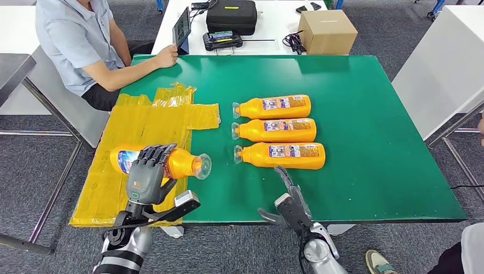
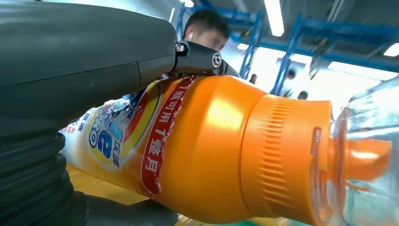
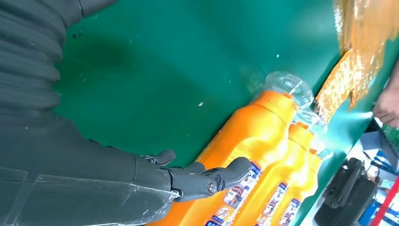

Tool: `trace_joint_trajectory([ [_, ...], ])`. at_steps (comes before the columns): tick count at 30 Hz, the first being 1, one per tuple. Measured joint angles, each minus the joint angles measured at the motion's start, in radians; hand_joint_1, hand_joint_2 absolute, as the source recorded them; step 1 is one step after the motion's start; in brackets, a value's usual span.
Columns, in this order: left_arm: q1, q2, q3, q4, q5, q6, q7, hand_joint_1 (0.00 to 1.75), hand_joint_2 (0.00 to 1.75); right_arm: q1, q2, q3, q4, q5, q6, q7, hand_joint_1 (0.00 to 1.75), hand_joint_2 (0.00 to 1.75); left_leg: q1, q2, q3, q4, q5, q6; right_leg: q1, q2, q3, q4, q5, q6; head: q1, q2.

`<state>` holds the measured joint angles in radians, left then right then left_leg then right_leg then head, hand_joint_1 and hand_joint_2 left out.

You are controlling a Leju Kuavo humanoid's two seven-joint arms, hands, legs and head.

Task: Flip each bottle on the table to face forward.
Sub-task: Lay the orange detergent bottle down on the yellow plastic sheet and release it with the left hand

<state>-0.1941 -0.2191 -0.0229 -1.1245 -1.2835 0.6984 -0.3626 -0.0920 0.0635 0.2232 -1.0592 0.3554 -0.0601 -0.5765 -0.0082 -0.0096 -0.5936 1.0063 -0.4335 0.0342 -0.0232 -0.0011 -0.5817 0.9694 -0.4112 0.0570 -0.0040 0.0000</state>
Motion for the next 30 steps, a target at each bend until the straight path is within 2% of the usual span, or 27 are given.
trace_joint_trajectory([
  [6,-0.105,0.075,-0.097,0.211,0.016,-0.081,0.160,1.75,1.75,-0.001,0.004,-0.005,-0.015,-0.003,0.021,-0.003,0.00,1.75,0.000,0.000,0.000,0.000,0.000,0.000,0.000,0.000,0.000,0.000,0.000,0.000,0.000,0.000],
  [10,-0.154,0.113,-0.145,0.304,0.031,-0.118,0.176,1.75,1.75,-0.001,0.006,-0.009,-0.017,-0.003,0.027,-0.003,0.00,1.75,0.000,0.000,0.000,0.000,0.000,0.000,0.000,0.000,0.000,0.000,0.000,0.000,0.000,0.000],
  [15,-0.189,0.137,-0.175,0.364,0.034,-0.137,0.183,1.75,1.75,-0.002,0.008,-0.014,-0.019,-0.004,0.030,-0.003,0.00,1.75,0.000,0.000,0.000,0.000,0.000,0.000,0.000,0.000,0.000,0.000,0.000,0.000,0.000,0.000],
  [19,-0.219,0.152,-0.202,0.401,0.030,-0.207,0.216,1.75,1.75,-0.001,0.009,-0.016,-0.018,-0.005,0.033,-0.003,0.00,1.75,0.000,0.000,0.001,0.000,0.000,0.000,0.000,0.000,0.001,0.000,0.000,0.000,0.000,0.000],
  [20,-0.228,0.156,-0.210,0.412,0.026,-0.224,0.230,1.53,1.75,-0.001,0.010,-0.017,-0.018,-0.005,0.034,-0.004,0.00,1.75,0.000,0.000,0.001,0.000,0.000,0.000,0.000,0.000,0.002,0.000,0.000,0.000,0.000,0.000],
  [23,-0.259,0.163,-0.232,0.445,0.009,-0.253,0.274,0.22,1.75,-0.001,0.013,-0.022,-0.018,-0.005,0.037,-0.006,0.00,1.75,0.000,0.000,0.004,0.000,0.000,0.000,0.000,0.000,0.004,0.000,0.000,0.000,0.000,0.000],
  [24,-0.267,0.164,-0.238,0.456,0.003,-0.259,0.288,0.00,1.75,-0.001,0.014,-0.023,-0.018,-0.005,0.038,-0.007,0.00,1.75,0.000,0.000,0.005,0.000,0.000,0.000,0.000,0.000,0.005,0.000,0.000,0.000,0.000,0.000],
  [30,-0.312,0.167,-0.267,0.508,-0.032,-0.301,0.349,0.00,1.75,-0.001,0.022,-0.032,-0.018,-0.003,0.042,-0.010,0.00,1.75,0.000,0.000,0.008,-0.001,0.001,-0.001,0.000,0.000,0.008,0.001,0.001,-0.001,0.000,0.000],
])
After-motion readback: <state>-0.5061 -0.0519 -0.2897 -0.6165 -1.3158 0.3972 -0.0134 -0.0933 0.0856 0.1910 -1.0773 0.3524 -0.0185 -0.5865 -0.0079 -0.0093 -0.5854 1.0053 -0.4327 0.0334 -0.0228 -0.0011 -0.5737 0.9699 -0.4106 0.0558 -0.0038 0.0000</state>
